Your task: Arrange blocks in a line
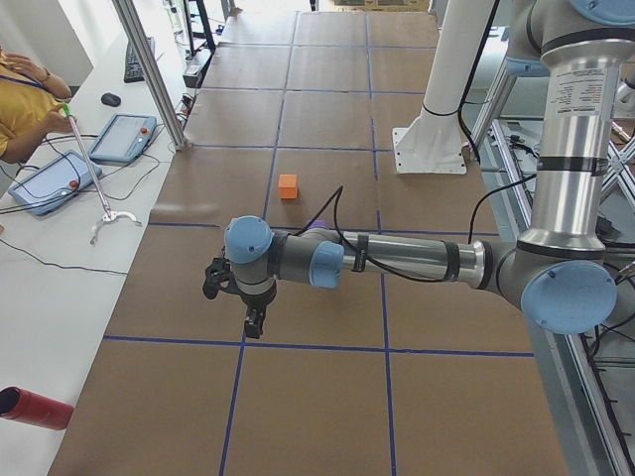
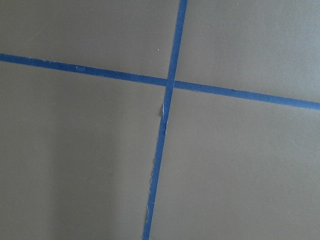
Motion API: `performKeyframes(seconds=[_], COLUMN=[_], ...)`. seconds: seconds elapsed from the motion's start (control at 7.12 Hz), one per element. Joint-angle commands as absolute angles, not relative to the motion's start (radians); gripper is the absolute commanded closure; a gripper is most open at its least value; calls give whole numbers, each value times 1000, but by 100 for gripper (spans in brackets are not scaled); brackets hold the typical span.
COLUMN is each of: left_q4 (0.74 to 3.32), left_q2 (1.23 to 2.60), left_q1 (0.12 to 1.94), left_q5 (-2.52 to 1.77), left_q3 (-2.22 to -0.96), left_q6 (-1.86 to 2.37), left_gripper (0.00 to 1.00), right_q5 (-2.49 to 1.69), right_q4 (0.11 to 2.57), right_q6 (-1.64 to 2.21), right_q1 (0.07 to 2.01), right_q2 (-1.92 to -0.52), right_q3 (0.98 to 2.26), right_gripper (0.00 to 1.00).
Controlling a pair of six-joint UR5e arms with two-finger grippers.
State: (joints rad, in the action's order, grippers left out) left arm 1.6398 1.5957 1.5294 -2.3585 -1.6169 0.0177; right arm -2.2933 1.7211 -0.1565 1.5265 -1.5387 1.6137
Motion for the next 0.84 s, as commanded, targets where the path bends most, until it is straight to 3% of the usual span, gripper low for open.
performKeyframes(seconds=[0.0, 0.14, 0.42, 0.7], left_q4=[1643, 1650, 1921, 1985], left_q2=[1598, 1608, 1632, 1707], left_q1=[1529, 1526, 1516, 1340], left_q5=[-2359, -2361, -2374, -2425], left_q3=[-1627, -1628, -1614, -1638], left_q6=[18, 21, 47, 357], left_gripper=[0, 0, 0, 0], right_q5=[-2293, -2293, -2293, -2293], right_q4=[1721, 1721, 1721, 1721], right_q6=[-156, -156, -156, -156], right_q1=[1526, 1526, 1526, 1526], right_q2=[-1539, -1539, -1539, -1540], right_q3=[1614, 1614, 1614, 1614], right_gripper=[0, 0, 0, 0])
